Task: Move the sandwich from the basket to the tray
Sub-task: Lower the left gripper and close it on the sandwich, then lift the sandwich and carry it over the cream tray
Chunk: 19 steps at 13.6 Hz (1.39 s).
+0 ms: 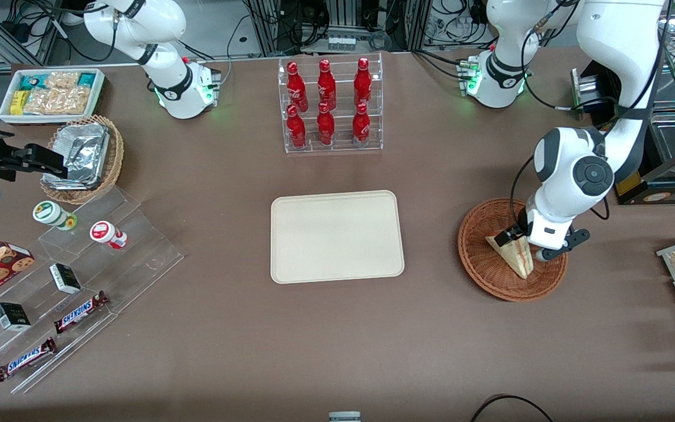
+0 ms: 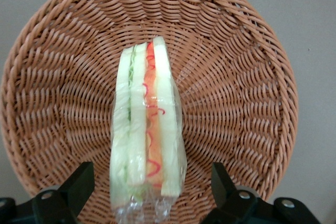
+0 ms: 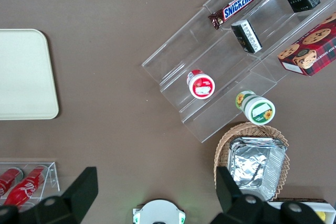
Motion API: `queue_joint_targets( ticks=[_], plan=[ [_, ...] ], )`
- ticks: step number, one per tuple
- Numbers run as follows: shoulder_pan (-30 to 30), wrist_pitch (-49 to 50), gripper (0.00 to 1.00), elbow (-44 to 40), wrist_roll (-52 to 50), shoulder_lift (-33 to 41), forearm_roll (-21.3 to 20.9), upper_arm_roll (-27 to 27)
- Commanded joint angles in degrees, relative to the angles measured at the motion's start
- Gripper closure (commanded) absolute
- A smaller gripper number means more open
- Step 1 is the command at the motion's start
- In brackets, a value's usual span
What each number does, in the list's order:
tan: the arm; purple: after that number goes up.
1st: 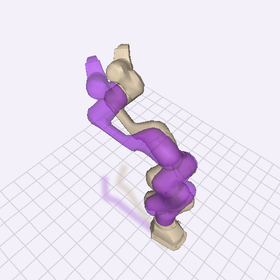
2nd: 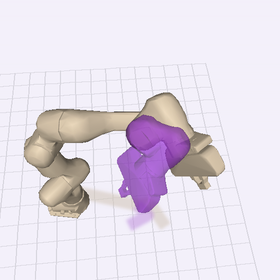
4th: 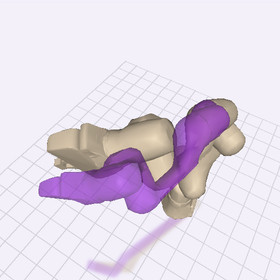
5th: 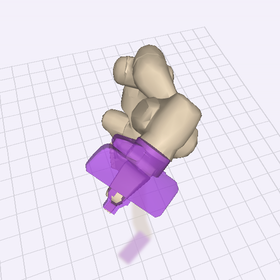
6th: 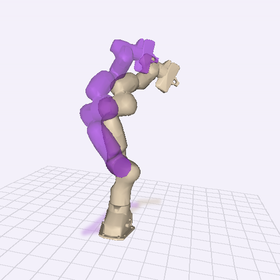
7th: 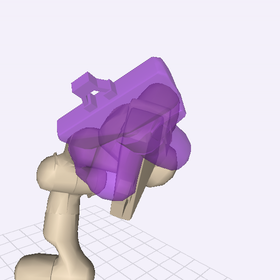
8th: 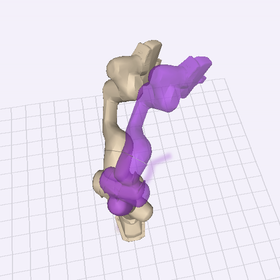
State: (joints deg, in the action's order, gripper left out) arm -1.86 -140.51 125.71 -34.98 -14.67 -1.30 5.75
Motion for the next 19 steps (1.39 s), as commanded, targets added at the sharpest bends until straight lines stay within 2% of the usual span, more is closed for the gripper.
queue_joint_targets(
  ticks=[1,3,4,5,7,9,11,13,16,19],
  plan=[
    [-0.08,-2.48,0.26,-0.02,-2.02,-1.59,-0.54,-0.21],
    [-0.08,-3.28,0.63,-0.11,-2.29,-2.47,-0.54,-0.30],
    [-0.08,-3.28,0.92,-0.28,-2.20,-2.56,-0.54,-0.30],
    [-0.08,-3.28,1.00,-0.46,-2.20,-2.39,-0.54,-0.30],
    [-0.08,-1.45,1.00,-1.86,-2.11,-0.73,-0.54,-0.39],
    [-0.17,9.93,1.00,-7.02,-1.84,2.52,-3.69,-0.13],
    [-1.21,22.68,1.00,-15.97,-2.28,3.68,-4.06,0.84],
    [-3.67,31.31,1.00,-22.67,-3.51,3.24,-3.97,1.19],
    [-10.25,33.20,1.00,-26.38,-10.17,2.98,-3.80,1.19],
    [-17.45,32.15,1.00,-28.58,-11.78,1.14,-3.97,1.19]
  ],
)
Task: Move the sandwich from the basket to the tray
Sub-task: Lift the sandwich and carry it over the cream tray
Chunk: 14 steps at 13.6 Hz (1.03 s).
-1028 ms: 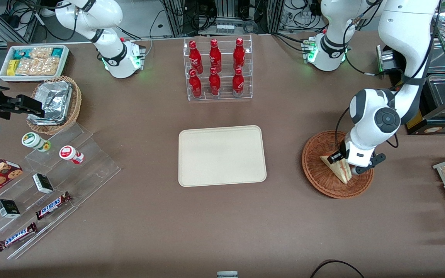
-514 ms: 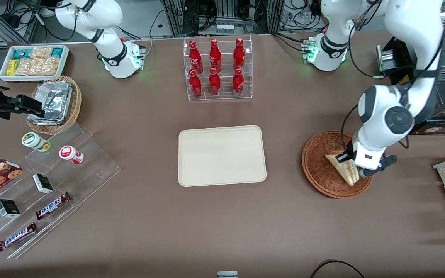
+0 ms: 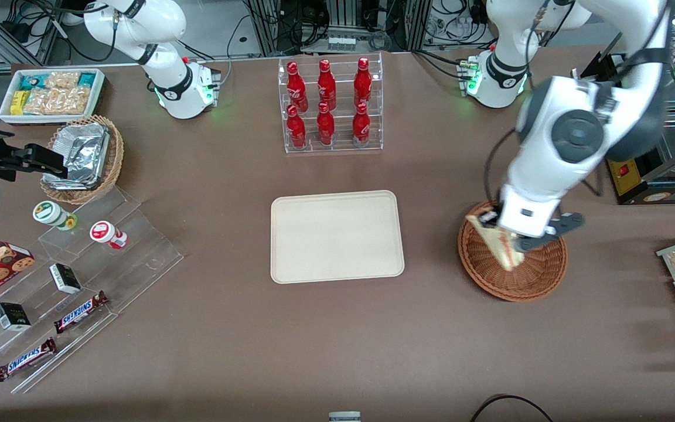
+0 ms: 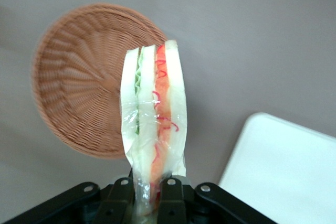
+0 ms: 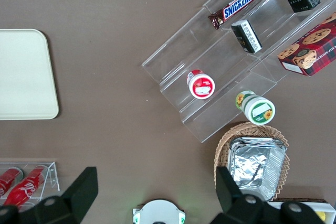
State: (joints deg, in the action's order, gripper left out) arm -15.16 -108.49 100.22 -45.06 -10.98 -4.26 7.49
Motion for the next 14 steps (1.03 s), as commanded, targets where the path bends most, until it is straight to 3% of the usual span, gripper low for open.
queue_joint_targets(
  ticks=[1,6,11,14],
  plan=[
    [-6.87,-0.23,1.00,-4.05,-2.40,-3.86,-1.19,-0.55],
    [-16.47,-7.15,1.00,-10.03,-7.14,-13.44,-1.63,-0.72],
    [-21.22,-12.98,1.00,-11.27,-7.15,-18.98,-1.72,-0.72],
    [-22.89,-14.47,1.00,-11.36,-7.06,-21.18,-4.79,-0.63]
  ],
)
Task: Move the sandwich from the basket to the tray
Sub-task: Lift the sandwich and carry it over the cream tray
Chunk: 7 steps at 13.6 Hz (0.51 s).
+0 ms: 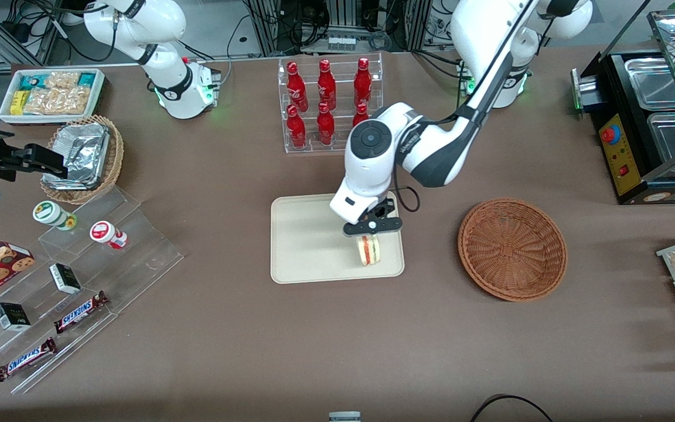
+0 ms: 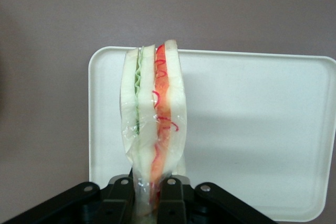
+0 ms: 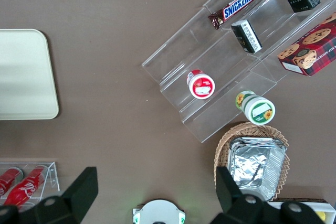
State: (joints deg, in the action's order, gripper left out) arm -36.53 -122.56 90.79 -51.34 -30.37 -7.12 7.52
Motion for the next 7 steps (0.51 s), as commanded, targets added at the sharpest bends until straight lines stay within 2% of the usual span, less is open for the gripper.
queue_joint_targets(
  ticks=[1,4,7],
  plan=[
    [-1.79,-0.48,1.00,-1.85,-0.25,-2.67,-2.01,-0.66],
    [-3.19,-4.16,1.00,-2.37,0.10,-5.31,-2.02,-0.66],
    [-6.61,-4.44,1.00,-6.58,-0.42,-9.87,-2.02,-0.66]
  ],
)
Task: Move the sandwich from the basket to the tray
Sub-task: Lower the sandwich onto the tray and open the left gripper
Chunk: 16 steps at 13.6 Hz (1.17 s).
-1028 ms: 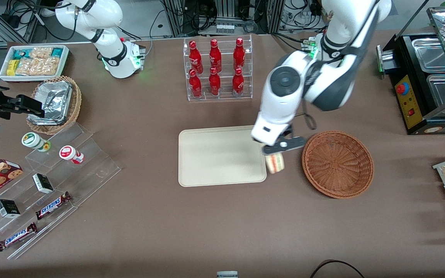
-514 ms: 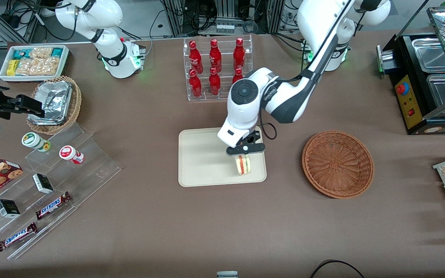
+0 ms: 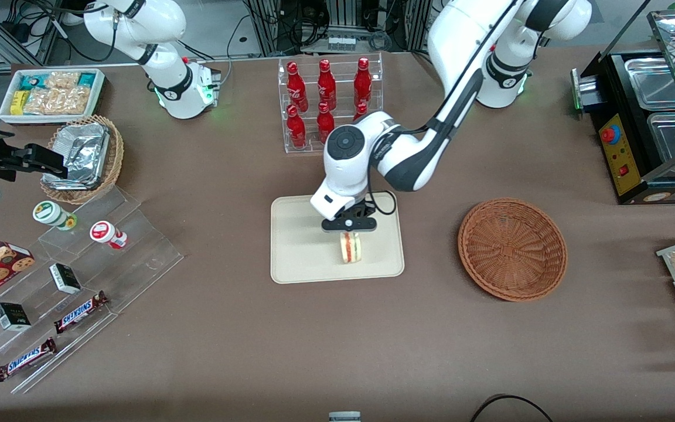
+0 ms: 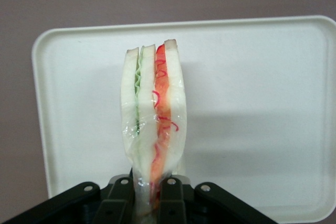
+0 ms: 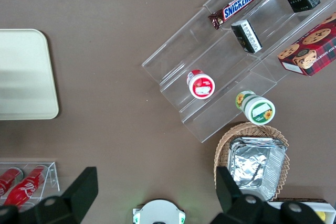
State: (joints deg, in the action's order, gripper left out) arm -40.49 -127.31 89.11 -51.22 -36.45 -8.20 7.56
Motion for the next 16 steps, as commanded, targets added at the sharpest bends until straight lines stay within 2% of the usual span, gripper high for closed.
queue_joint_targets(
  ticks=[1,4,11,12,13,14,16],
  plan=[
    [-3.62,0.13,1.00,-5.52,-0.81,-4.84,-0.94,-0.71],
    [-4.95,0.22,1.00,-7.54,-0.81,-7.75,-0.94,-0.71],
    [-4.77,2.59,1.00,-7.02,-0.55,-7.93,-1.12,-0.88],
    [-4.86,2.59,0.68,-7.10,-0.81,-8.10,-1.12,-0.97],
    [-4.86,2.51,0.12,-7.10,-0.64,-8.11,-1.20,-0.97],
    [-4.86,2.59,0.01,-7.19,-0.72,-7.85,-1.20,-0.97],
    [-4.42,4.08,0.01,-7.46,-0.99,-5.57,-1.03,-1.23]
  ],
)
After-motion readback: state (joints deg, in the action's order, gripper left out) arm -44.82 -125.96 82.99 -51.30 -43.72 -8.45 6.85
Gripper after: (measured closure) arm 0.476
